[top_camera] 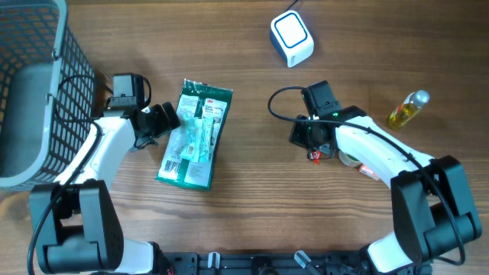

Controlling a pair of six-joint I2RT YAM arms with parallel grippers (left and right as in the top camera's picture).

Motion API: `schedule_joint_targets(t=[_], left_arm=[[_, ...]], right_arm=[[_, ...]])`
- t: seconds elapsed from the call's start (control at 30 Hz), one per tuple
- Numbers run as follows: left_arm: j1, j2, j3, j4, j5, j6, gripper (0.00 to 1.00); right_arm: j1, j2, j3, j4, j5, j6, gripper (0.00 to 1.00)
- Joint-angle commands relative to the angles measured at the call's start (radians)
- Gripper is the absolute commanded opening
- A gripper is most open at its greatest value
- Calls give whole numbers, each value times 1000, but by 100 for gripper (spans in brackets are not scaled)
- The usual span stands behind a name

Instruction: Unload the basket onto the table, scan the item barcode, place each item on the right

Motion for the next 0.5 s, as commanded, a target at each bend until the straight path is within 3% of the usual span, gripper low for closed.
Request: schedule_joint_targets(t=[0.0, 0.3, 0.4, 0.47], left_arm=[[11, 3, -6, 3, -2, -6, 100], [11, 3, -6, 3, -2, 8, 100], [11, 3, -6, 3, -3, 8, 100], [11, 3, -6, 71, -2, 1, 100]], right_arm=[[-9, 11, -3, -3, 60, 39, 4], [-61, 11, -3, -146, 204, 54, 6], [-61, 11, 51, -178, 126, 36, 13], [-61, 10, 129, -195, -24, -72, 15]])
